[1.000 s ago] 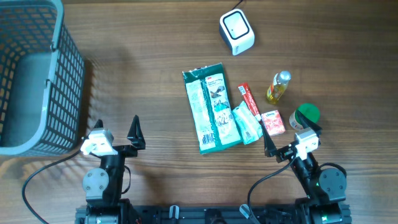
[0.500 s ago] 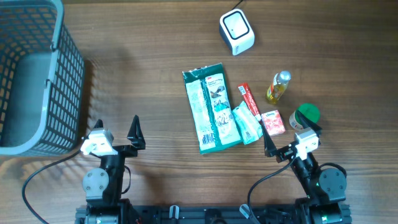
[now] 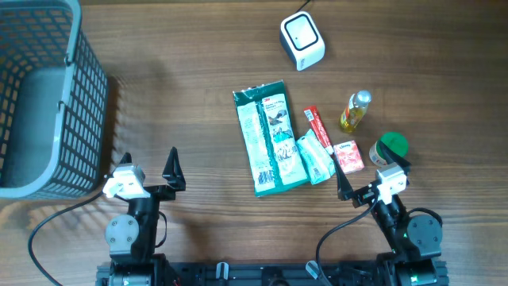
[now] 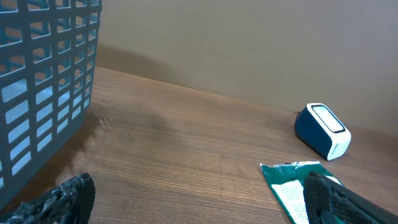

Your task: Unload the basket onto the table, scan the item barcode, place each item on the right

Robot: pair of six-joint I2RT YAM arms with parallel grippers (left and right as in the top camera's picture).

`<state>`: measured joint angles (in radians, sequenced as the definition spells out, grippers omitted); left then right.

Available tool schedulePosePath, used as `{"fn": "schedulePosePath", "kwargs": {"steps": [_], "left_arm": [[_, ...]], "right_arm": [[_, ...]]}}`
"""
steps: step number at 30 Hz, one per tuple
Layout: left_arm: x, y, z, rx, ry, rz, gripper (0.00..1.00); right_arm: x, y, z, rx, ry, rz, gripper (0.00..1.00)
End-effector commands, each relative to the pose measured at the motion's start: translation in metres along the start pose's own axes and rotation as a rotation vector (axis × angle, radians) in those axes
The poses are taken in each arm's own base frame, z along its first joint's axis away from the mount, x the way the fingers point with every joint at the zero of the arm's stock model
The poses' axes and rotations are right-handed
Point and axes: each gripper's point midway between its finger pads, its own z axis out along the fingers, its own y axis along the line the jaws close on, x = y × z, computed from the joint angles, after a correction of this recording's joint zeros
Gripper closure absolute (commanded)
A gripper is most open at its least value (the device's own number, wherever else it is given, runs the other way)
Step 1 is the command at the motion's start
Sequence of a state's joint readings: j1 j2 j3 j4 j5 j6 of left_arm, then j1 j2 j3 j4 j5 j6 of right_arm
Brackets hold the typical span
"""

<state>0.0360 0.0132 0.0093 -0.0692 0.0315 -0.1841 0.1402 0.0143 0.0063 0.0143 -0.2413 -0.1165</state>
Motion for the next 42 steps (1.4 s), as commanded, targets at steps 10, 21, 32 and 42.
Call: {"fn": "schedulePosePath", "kwargs": {"steps": [10,21,32,42], "left_arm": [[0.0014,0.0015,-0.0002,-0.004,0.002,0.019,0.0],[0.0014,0.0015,-0.0002,-0.004,0.002,0.019,0.0],[0.0014,0.0014,-0.0002,-0.003,0.001,0.019,0.0],[0.0014,0.0014,-0.0002,-0.003,0.001,0.019,0.0]], "right_arm": [[-0.0018,-0.0034,-0.0006,0.018,-0.009,0.009,0.0],[-0.0018,-0.0034,-0.0006,0.018,-0.009,0.009,0.0],[-0.0018,-0.0034,-0.0006,0.018,-0.009,0.009,0.0],[-0.0018,-0.0034,-0.0006,0.018,-0.009,0.009,0.0]]}}
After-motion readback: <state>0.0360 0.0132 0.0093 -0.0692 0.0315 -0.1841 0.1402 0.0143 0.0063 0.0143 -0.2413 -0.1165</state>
